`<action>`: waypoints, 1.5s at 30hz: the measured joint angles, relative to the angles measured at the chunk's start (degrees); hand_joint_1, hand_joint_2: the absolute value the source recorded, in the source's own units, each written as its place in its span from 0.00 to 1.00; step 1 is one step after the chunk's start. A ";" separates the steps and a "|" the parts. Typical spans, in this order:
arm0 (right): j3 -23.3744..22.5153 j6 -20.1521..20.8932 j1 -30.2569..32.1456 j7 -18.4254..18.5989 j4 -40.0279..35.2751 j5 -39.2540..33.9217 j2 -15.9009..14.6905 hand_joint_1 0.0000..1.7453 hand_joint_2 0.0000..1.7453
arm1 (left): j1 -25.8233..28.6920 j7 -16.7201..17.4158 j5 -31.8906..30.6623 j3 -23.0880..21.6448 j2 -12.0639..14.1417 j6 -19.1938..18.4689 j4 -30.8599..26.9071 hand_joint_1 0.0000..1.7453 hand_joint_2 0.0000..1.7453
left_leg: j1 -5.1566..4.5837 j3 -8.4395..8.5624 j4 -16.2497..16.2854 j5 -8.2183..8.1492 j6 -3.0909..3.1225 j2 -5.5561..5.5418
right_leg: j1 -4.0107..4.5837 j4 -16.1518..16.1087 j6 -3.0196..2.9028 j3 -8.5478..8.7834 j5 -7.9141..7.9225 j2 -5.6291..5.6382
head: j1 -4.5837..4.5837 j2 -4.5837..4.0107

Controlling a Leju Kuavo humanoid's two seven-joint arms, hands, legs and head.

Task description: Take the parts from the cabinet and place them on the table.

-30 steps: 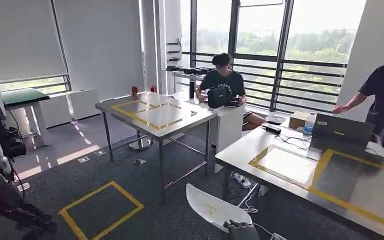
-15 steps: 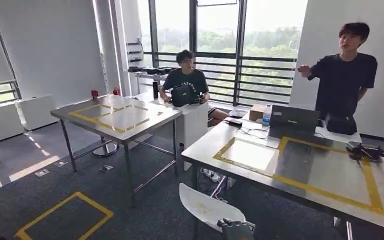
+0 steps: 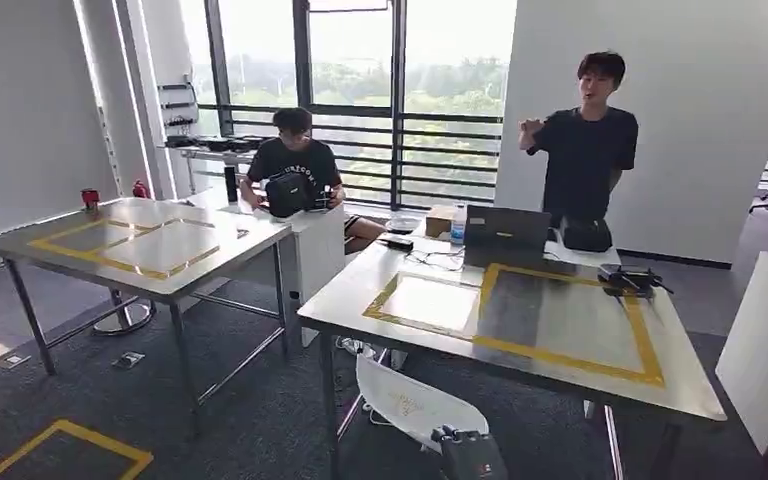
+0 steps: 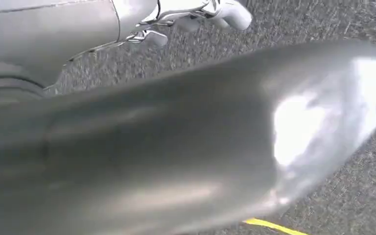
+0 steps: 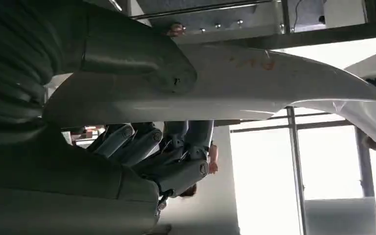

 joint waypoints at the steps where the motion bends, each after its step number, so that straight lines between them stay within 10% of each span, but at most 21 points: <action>1: -0.02 -0.02 -0.17 -0.02 0.00 0.07 0.00 0.97 1.00 | -0.13 -0.09 0.00 0.00 0.04 -0.02 -0.09 0.00 0.00 | -0.18 0.03 -0.15 0.10 0.29 0.49 | 0.55 1.41 0.06 -0.56 -1.03 -3.76 | 0.22 0.00; 3: -0.09 -0.07 -0.55 0.00 0.00 0.07 0.02 0.97 1.00 | 0.03 -0.13 -0.07 0.00 0.02 -0.09 -0.07 0.00 0.00 | -0.70 0.00 -0.13 0.03 0.92 2.14 | 0.55 9.96 0.31 -4.57 -5.53 -7.18 | 0.26 0.00; 6: -0.13 -0.13 -0.24 0.00 0.00 0.09 0.02 0.97 1.00 | 0.05 -0.13 -0.13 0.00 0.04 -0.09 -0.07 0.00 0.00 | -0.99 0.03 -0.09 -0.15 1.19 4.57 | 0.58 17.58 0.25 -8.16 -7.40 -7.52 | 0.28 0.00; 9: -0.52 -0.31 -0.36 0.24 0.00 0.11 -0.09 0.97 1.00 | -0.01 -0.15 -0.24 0.00 -0.02 -0.07 -0.07 0.00 0.00 | -1.14 0.45 -0.01 -0.53 1.08 6.71 | 1.04 4.68 -0.69 -1.13 -1.03 -9.29 | 0.33 0.00; 10: -0.57 -0.35 -0.58 0.31 -0.02 0.39 -0.09 0.97 1.00 | -0.04 -0.17 -0.26 0.00 -0.09 -0.07 -0.07 0.00 0.00 | -1.24 0.60 -0.02 -0.69 0.86 7.38 | 1.63 0.42 -1.24 0.88 -1.01 -12.15 | 0.33 0.00; 11: -0.57 -0.41 -0.82 0.52 -0.04 0.85 -0.02 0.97 1.00 | -0.15 -0.20 -0.28 0.00 -0.15 -0.09 -0.07 0.00 0.00 | -1.61 0.59 0.00 -0.83 0.57 7.95 | 2.00 0.27 -1.58 0.95 -0.82 -12.17 | 0.20 0.00; 15: -0.61 -0.35 -1.78 1.01 -0.07 1.70 -0.39 0.97 1.00 | -0.56 -0.17 -0.42 -0.07 -0.28 -0.22 -0.04 0.00 0.00 | -1.57 1.07 -0.27 -1.17 -0.65 9.55 | 1.55 -0.44 -2.63 1.06 -0.24 -9.35 | 0.22 0.00; 17: -0.66 -0.28 -2.48 1.05 -0.13 1.70 -0.35 0.97 1.00 | -0.74 -0.24 -0.42 -0.07 -0.26 -0.24 -0.07 0.00 0.00 | -1.22 -0.41 3.47 -3.75 -1.11 4.31 | 1.10 -0.74 -3.17 1.19 -0.01 -8.47 | 0.15 0.00; 19: -0.66 -0.26 -2.73 0.92 -0.13 1.77 -0.15 0.97 1.00 | -0.53 -0.17 -0.42 -0.07 -0.24 -0.24 -0.02 0.00 0.00 | -1.12 -4.58 12.31 -7.77 -1.46 2.95 | 1.00 -0.74 -3.29 1.15 0.01 -7.10 | 0.00 0.00; 21: -0.66 -0.66 -2.66 1.03 -0.13 1.81 -0.09 0.97 1.00 | -0.45 -0.15 -0.42 -0.07 -0.20 -0.24 0.00 0.00 0.00 | -1.09 -7.19 16.97 -8.29 -1.67 2.88 | 0.97 -0.61 -3.30 1.12 0.01 -5.56 | -0.02 0.00; 24: -0.66 -0.66 -4.43 2.03 -0.17 3.21 -0.06 0.97 1.00 | -0.56 -0.11 -0.44 -0.07 -0.02 -0.15 0.00 0.00 0.00 | -0.72 -2.59 6.38 -1.12 -1.83 1.86 | 0.52 0.23 -2.83 0.93 -0.11 -3.20 | -0.02 0.00; 26: -0.66 0.50 -7.47 2.45 -0.28 3.71 -0.04 0.97 1.00 | -0.60 0.00 -0.52 -0.09 0.00 -0.13 0.02 0.00 0.00 | -0.26 -0.26 0.45 -0.68 -1.97 -2.51 | 0.63 1.33 -1.86 -0.24 -0.26 -1.66 | -0.06 0.00; 30: -0.70 1.68 -10.99 2.45 -0.55 4.28 -0.04 0.97 1.00 | -0.61 -0.04 -0.59 -0.09 -0.20 -0.13 0.09 0.00 0.00 | -0.32 -0.29 0.40 -0.08 -0.18 -0.16 | 0.13 0.37 -0.06 -1.00 0.97 0.98 | 0.00 0.00; 33: -0.72 1.46 -12.25 2.27 -0.63 4.76 0.13 0.97 1.00 | -0.68 0.00 -0.59 -0.09 -0.46 -0.07 0.02 0.00 0.00 | -0.54 -0.24 0.02 0.28 0.89 1.95 | 0.69 7.48 0.28 -4.22 -3.54 -6.41 | 0.39 0.00; 36: -0.72 1.07 -12.50 2.36 -0.70 4.90 0.48 0.97 1.00 | -0.52 0.37 -0.92 -0.09 -0.44 -0.06 0.04 0.00 0.00 | -0.71 -0.27 0.08 0.15 1.09 4.35 | 0.66 18.28 0.37 -9.05 -7.27 -7.56 | 0.39 0.00; 40: -0.81 1.07 -13.70 2.47 -0.85 4.87 0.48 0.97 1.00 | -0.59 0.57 -1.11 -0.11 -0.46 -0.04 0.04 0.00 0.00 | -0.87 0.07 0.12 -0.19 0.80 6.76 | 1.11 3.25 -0.76 -0.68 -0.15 -9.70 | 0.39 0.00; 41: -0.81 1.07 -14.24 2.34 -0.92 4.87 0.53 0.97 1.00 | -0.62 0.59 -1.11 -0.11 -0.48 -0.04 0.04 0.00 0.00 | -1.01 -0.09 0.15 -0.35 0.53 7.25 | 1.59 0.59 -1.32 0.61 -0.94 -11.20 | 0.37 0.00; 45: -0.92 1.01 -14.49 1.68 -1.09 5.46 0.66 0.97 1.00 | -1.02 0.70 -1.20 -0.13 -0.68 -0.04 0.09 0.00 0.00 | -1.28 0.73 -0.39 -0.44 -0.76 8.63 | 1.92 0.18 -2.36 0.56 -0.54 -9.43 | 0.26 0.00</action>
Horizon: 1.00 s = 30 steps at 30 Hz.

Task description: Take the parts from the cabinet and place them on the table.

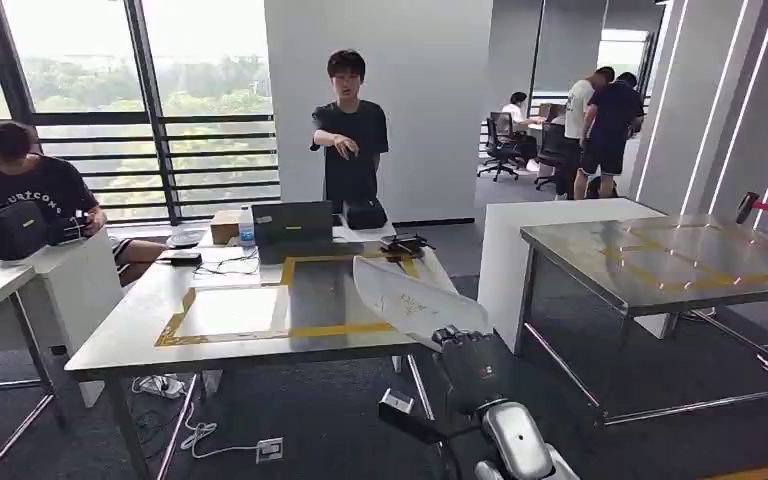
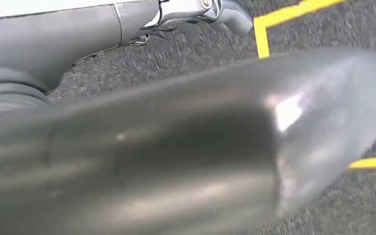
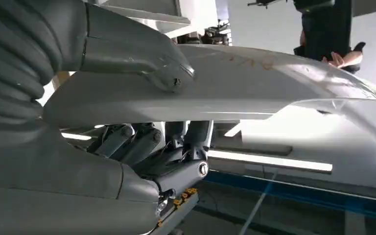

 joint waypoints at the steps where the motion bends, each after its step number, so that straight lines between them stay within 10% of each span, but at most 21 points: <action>1: 0.00 -0.11 0.06 0.02 -0.07 0.17 0.13 0.97 1.00 | -0.06 -0.02 0.00 0.00 0.04 0.00 -0.02 0.00 0.00 | 0.26 -0.30 0.30 -0.42 -0.30 -0.80 | -0.73 -0.62 -0.38 0.59 0.34 0.20 | -0.02 0.00; 3: -0.02 -0.44 -0.16 0.11 -0.09 0.26 0.31 0.97 1.00 | -0.06 -0.22 -0.02 0.00 0.07 0.00 -0.02 0.00 0.00 | 0.30 -2.25 4.97 -3.35 -0.70 -4.64 | -0.98 -0.78 -0.99 0.72 0.37 0.39 | -0.15 0.00; 6: -0.02 -0.53 0.45 -0.15 -0.09 0.39 0.81 0.97 1.00 | 0.32 -0.39 -0.04 0.00 0.15 0.00 0.00 0.00 0.00 | 0.36 -8.61 16.97 -7.37 -1.16 -5.70 | -0.98 -0.70 -1.12 0.71 0.25 1.39 | -0.24 0.00; 8: -0.02 -0.52 0.72 -0.13 -0.09 0.46 0.87 0.97 1.00 | 0.32 -1.47 0.31 0.00 0.18 -0.09 -0.02 0.00 0.00 | 0.44 -8.11 14.35 -4.11 -1.21 -5.71 | -1.07 -0.48 -1.01 0.73 0.13 1.91 | -0.26 0.00; 10: -0.02 -0.55 0.63 -0.09 -0.09 0.68 1.01 0.97 1.00 | 0.28 -2.34 0.90 0.00 0.24 -0.96 -0.02 0.00 0.00 | 0.66 -3.75 4.63 1.31 -1.31 -5.72 | -1.35 0.17 -0.49 0.73 -0.26 2.38 | -0.31 0.00; 13: -0.04 -0.52 0.63 -0.09 -0.09 1.14 1.05 0.97 1.00 | 0.50 -2.47 -0.26 -0.31 0.26 -1.60 0.02 0.00 0.00 | 0.87 -1.81 0.42 1.25 -0.63 -6.24 | -0.82 0.99 0.26 -0.04 -0.60 2.86 | -0.24 0.00; 15: -0.04 -0.57 0.69 -0.09 -0.09 1.29 0.98 0.97 1.00 | 0.94 -2.14 -0.22 -0.39 0.61 -0.29 0.00 0.00 0.00 | 0.70 -1.88 0.51 1.33 -0.54 -6.27 | -0.64 0.70 -1.13 0.04 -0.32 2.88 | -0.24 0.00; 17: -0.18 -0.59 0.69 -0.09 -0.09 1.29 0.79 0.97 1.00 | 1.46 -1.88 -0.11 -0.37 1.29 1.14 -0.04 0.00 0.00 | 0.64 -1.85 0.51 1.33 -0.30 -6.40 | -0.64 0.34 -1.05 0.35 -0.24 2.80 | -0.17 0.00; 30: -0.46 -0.66 0.68 -1.75 -0.09 1.09 0.24 0.97 1.00 | 2.43 -2.38 1.12 -0.35 4.22 0.83 -0.24 0.00 0.00 | 0.45 -1.92 0.53 1.28 0.37 -6.38 | -0.80 -0.26 1.01 0.52 0.07 2.75 | -0.11 0.00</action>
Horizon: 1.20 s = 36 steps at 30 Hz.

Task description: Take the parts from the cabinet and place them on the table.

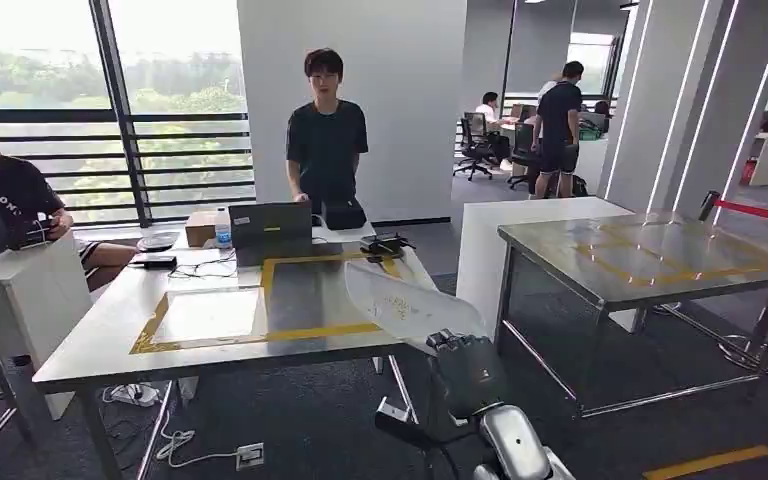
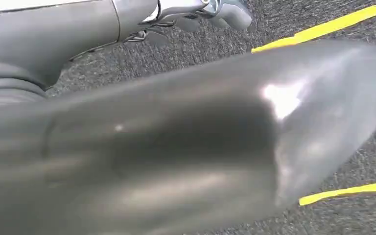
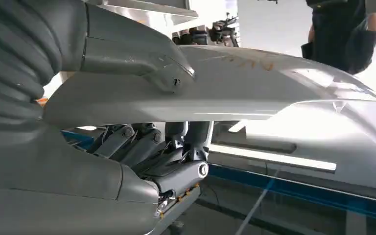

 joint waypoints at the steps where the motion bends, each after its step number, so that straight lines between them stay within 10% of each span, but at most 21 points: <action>1: 0.00 0.00 0.00 -0.24 0.00 0.02 0.02 0.97 1.00 | -0.03 -0.26 0.13 0.02 -0.02 -0.11 0.00 0.00 0.00 | 0.00 0.01 -0.01 0.00 -0.01 0.00 | 0.01 0.03 0.00 -0.01 0.00 -0.02 | 0.00 0.00; 36: -0.09 0.11 0.01 -2.16 0.00 0.70 0.98 0.97 1.00 | -0.17 0.33 1.11 0.46 0.42 -0.35 -0.09 0.00 0.00 | 0.07 0.01 -0.07 0.11 -0.19 0.00 | 0.16 0.35 -0.16 -0.24 -0.11 -0.07 | 0.00 0.00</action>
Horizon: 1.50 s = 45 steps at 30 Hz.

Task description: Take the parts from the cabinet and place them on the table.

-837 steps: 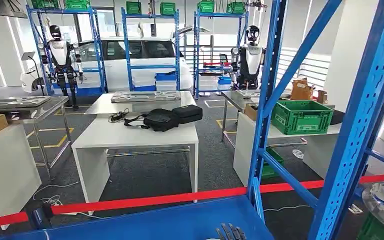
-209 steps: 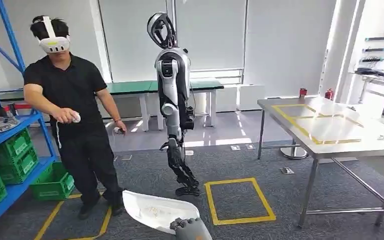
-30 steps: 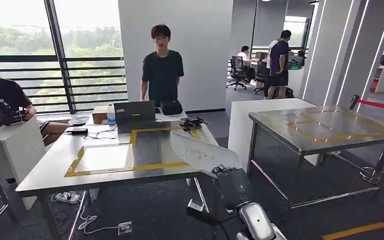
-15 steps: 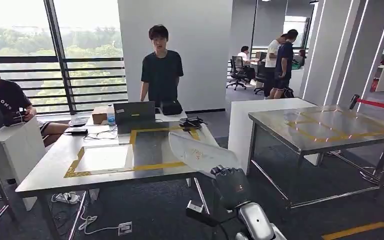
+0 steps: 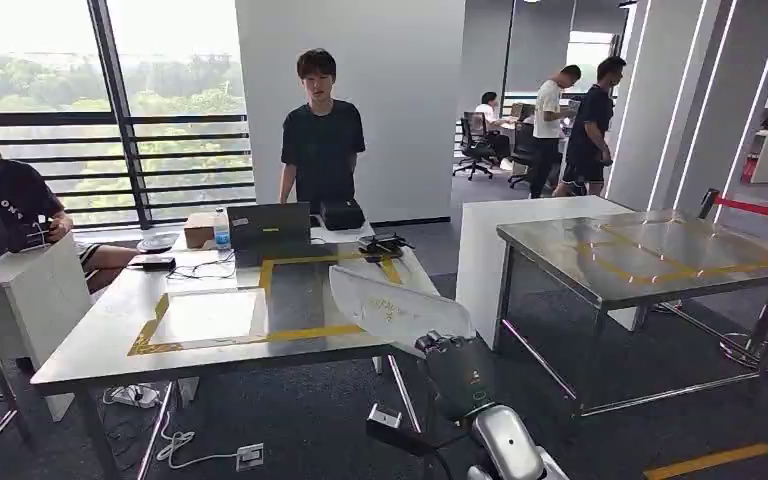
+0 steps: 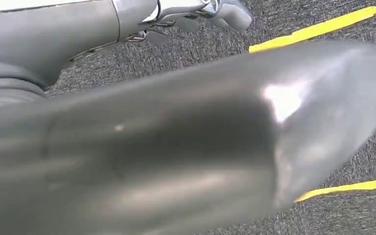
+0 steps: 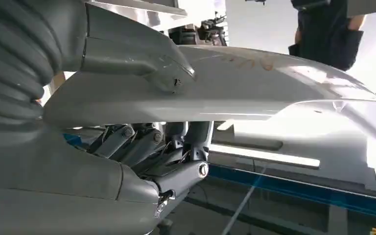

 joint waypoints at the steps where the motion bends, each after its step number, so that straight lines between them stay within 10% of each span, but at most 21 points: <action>1: 0.00 0.00 0.01 -0.04 0.00 0.00 0.00 0.97 1.00 | 0.00 0.00 0.02 0.02 0.00 0.00 0.00 0.00 0.00 | 0.00 0.00 0.00 0.00 0.00 0.00 | 0.00 0.00 0.00 0.00 0.00 0.00 | 0.00 0.00; 20: 0.00 -0.02 0.18 0.02 0.00 0.42 0.00 0.97 1.00 | -0.01 0.42 0.74 0.55 0.00 -0.33 0.00 0.00 0.00 | 0.00 0.00 0.00 0.00 0.00 0.00 | 0.00 0.00 0.00 0.00 0.00 0.00 | 0.00 0.00; 26: 0.00 -0.09 0.42 -0.51 0.00 0.42 0.15 0.97 1.00 | -0.13 0.35 0.81 0.61 0.00 -0.42 -0.02 0.00 0.00 | -0.14 0.99 -0.95 -0.01 1.67 0.07 | -0.46 0.91 1.15 -0.11 0.96 -0.03 | 0.00 0.00; 31: 0.02 1.51 2.55 -1.31 0.07 1.23 1.95 0.97 1.00 | -0.30 0.46 1.18 0.90 0.02 -0.33 -0.07 0.00 0.00 | 0.20 1.25 -1.25 -0.04 1.79 0.50 | -1.06 15.69 1.90 -7.76 -6.87 -0.50 | 0.09 0.00; 33: 0.02 2.01 4.59 -1.20 0.13 1.92 3.10 0.97 1.00 | -0.15 0.31 1.46 1.00 0.02 -0.33 -0.07 0.00 0.00 | 0.58 1.44 -1.17 -0.38 1.20 0.45 | -1.50 15.11 2.31 -8.08 -5.36 -0.64 | 0.09 0.00; 36: 0.31 2.30 5.87 -1.16 0.13 2.80 5.15 0.97 1.00 | -0.12 0.33 1.77 1.31 0.02 -0.26 -0.07 0.00 0.00 | 1.32 1.91 -0.60 -1.38 -0.35 0.51 | -2.35 1.04 2.94 -1.63 1.49 -1.38 | 0.13 0.00; 38: 0.50 2.45 6.46 -1.18 0.15 3.04 6.30 0.97 1.00 | -0.19 0.35 1.79 1.40 0.24 -0.02 -0.17 0.00 0.00 | 1.18 1.83 -0.64 -1.73 -1.50 0.56 | -1.64 1.15 1.70 -1.95 -2.26 -1.38 | 0.22 0.00; 41: 0.57 2.67 7.56 -0.98 0.13 3.28 6.93 0.97 1.00 | -0.23 0.52 1.79 1.44 0.13 0.35 -0.17 0.00 0.00 | 1.37 3.25 -0.47 -1.97 -2.93 0.56 | -1.53 1.21 -0.26 -0.76 -1.10 -1.15 | -0.13 -0.02; 45: 0.57 2.67 7.40 -1.07 0.11 3.28 7.61 0.97 1.00 | -0.75 0.70 1.75 1.44 -0.02 0.52 -0.15 0.00 0.00 | 1.12 -3.95 11.35 -4.60 -2.93 0.51 | -1.38 0.86 -1.76 1.28 -2.26 -1.01 | -0.39 0.00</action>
